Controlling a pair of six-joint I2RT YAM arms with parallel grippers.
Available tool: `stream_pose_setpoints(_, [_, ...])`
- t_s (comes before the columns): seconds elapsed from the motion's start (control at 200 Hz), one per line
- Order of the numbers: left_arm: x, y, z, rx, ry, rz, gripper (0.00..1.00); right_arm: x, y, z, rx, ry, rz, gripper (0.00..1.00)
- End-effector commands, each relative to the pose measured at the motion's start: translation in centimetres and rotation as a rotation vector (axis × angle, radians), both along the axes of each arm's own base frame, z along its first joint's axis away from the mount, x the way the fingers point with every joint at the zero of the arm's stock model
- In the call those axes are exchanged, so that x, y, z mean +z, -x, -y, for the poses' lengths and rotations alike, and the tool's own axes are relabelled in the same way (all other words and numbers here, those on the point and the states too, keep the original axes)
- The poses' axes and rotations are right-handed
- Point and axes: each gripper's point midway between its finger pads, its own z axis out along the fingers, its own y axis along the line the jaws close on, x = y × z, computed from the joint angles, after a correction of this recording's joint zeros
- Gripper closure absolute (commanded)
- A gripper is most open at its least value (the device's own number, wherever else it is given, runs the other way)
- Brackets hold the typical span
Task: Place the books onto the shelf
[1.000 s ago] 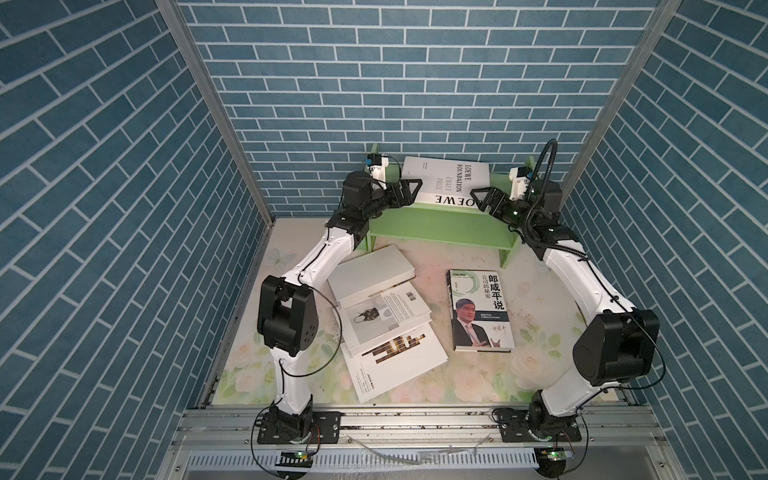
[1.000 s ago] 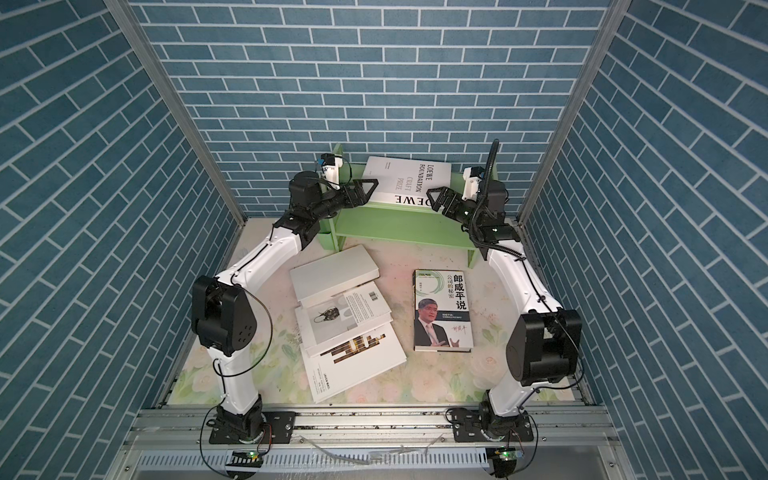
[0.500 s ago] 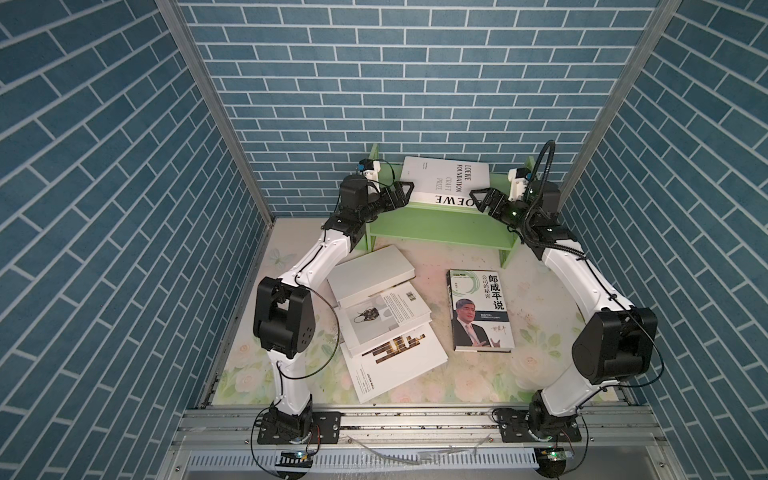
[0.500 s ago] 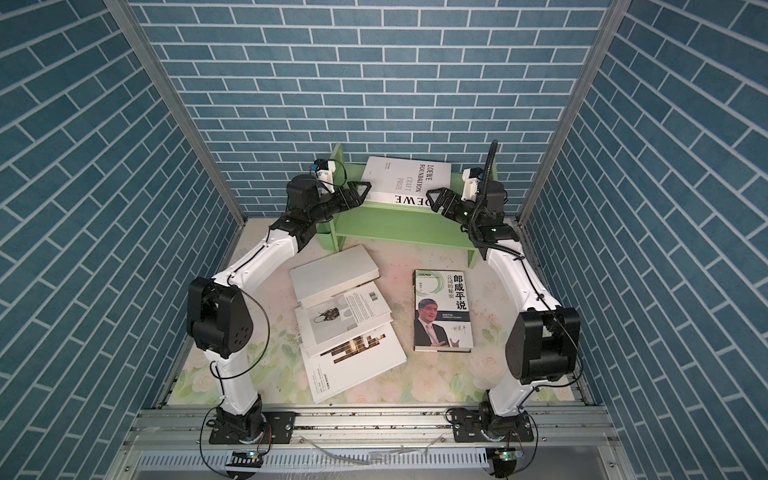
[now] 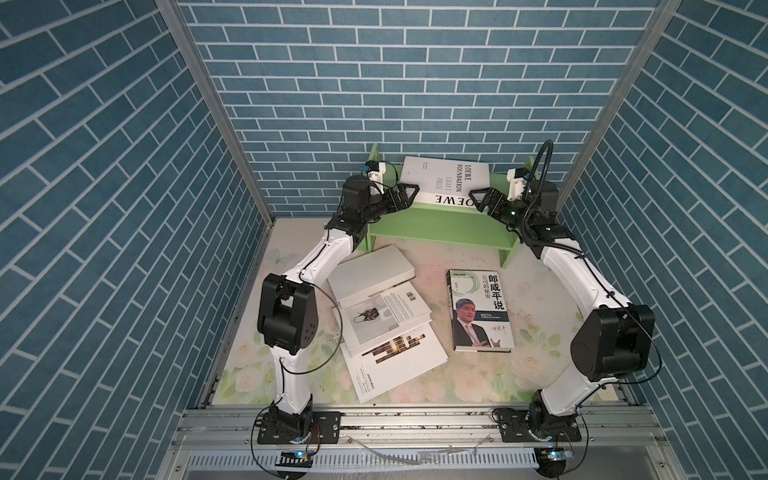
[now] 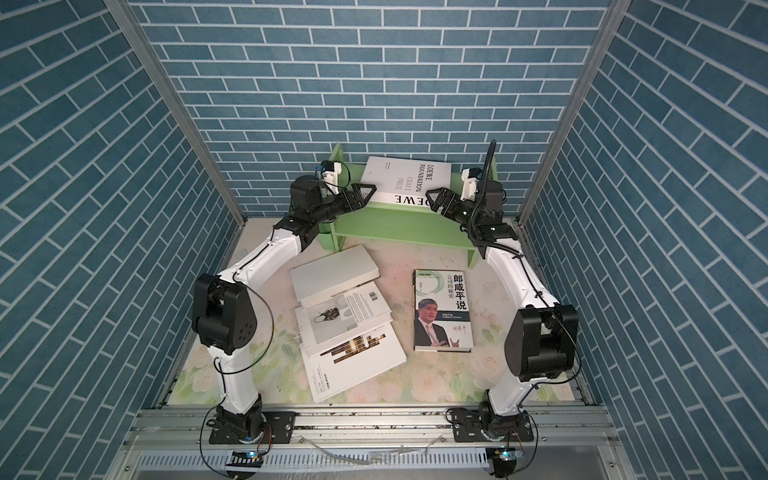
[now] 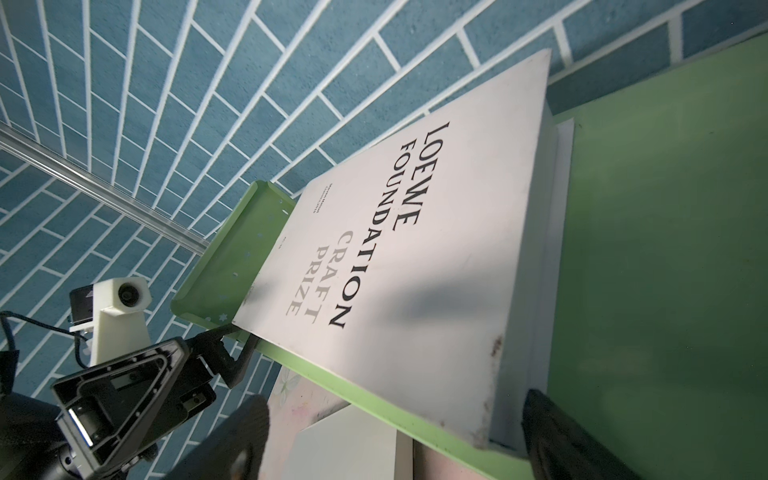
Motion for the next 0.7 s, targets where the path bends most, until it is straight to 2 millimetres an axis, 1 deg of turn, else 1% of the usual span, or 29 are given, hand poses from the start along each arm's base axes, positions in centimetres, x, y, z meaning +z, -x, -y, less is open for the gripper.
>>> stream_pose_setpoints(0.0, [1.7, 0.4, 0.9, -0.045, 0.021, 0.051, 0.0, 1.6, -0.3, -0.4, 0.019, -0.008, 0.045, 0.05])
stream_pose_setpoints(0.25, [1.4, 0.9, 1.3, -0.065, 0.023, 0.049, 0.0, 1.4, -0.1, -0.7, 0.038, -0.014, 0.039, 0.05])
stream_pose_setpoints(0.59, [1.9, 1.7, 1.1, -0.064, 0.031, 0.058, 0.0, 1.4, 0.9, -1.0, 0.057, -0.029, 0.041, 0.05])
stream_pose_setpoints(0.695, [1.7, 1.9, 1.0, -0.064, 0.032, 0.052, 0.0, 1.4, 1.1, -1.2, 0.065, -0.033, 0.04, 0.05])
